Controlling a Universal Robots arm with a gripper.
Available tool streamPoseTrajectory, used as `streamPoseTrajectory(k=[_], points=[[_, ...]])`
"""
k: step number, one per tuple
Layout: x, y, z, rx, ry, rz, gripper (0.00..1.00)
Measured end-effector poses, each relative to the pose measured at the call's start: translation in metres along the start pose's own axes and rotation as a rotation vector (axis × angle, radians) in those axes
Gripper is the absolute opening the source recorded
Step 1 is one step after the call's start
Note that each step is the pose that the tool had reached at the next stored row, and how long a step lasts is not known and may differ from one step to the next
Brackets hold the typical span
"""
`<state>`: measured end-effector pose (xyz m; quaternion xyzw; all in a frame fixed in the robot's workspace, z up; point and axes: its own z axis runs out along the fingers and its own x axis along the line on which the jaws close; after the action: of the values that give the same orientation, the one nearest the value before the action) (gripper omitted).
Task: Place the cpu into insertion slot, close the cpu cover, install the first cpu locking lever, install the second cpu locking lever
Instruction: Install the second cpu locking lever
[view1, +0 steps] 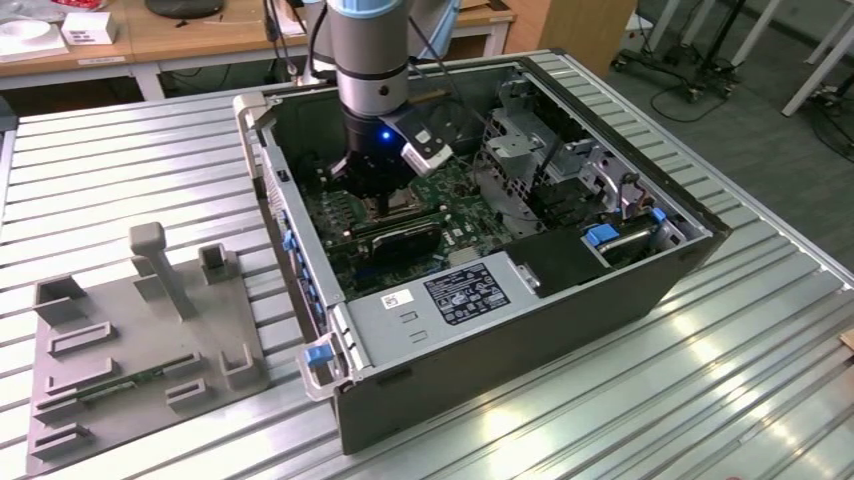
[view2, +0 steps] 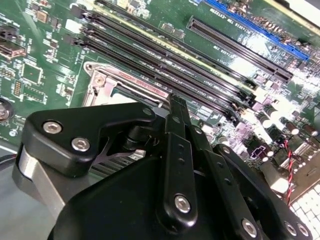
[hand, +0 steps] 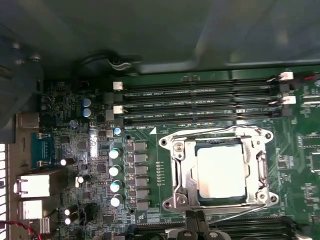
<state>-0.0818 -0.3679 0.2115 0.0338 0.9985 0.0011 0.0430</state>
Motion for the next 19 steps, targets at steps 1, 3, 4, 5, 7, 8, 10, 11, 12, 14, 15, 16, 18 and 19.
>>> streamPoseTrajectory(k=[1,3,4,5,7,8,10,11,12,14,15,16,18,19], points=[[0.0004,-0.0001,0.0002,0.0001,0.0,0.0,0.11],[0.0014,-0.0001,0.0007,-0.0001,0.0,0.0,0.11],[0.0021,-0.0001,0.001,0.0,0.0,0.001,0.11],[0.0027,-0.0002,0.0013,0.0,0.0,0.001,0.11],[0.0039,-0.0004,0.0021,0.0,0.0,0.001,0.11],[0.0047,-0.0005,0.0025,0.0,0.0,0.001,0.11],[0.0061,-0.0007,0.0032,0.0,0.0,0.001,0.11],[0.0066,-0.0007,0.0036,0.0,0.0,0.001,0.11],[0.0072,-0.0008,0.0039,0.0001,0.0,0.002,0.11],[0.0081,-0.0009,0.0044,0.0001,0.0,0.002,0.11],[0.0086,-0.0009,0.0047,0.0002,0.0,0.003,0.11],[0.0091,-0.0009,0.0049,0.0002,0.0,0.003,0.11],[0.0101,-0.001,0.0054,0.0002,0.0,0.003,0.11],[0.0107,-0.001,0.0056,0.0002,-0.0001,0.004,0.11]])
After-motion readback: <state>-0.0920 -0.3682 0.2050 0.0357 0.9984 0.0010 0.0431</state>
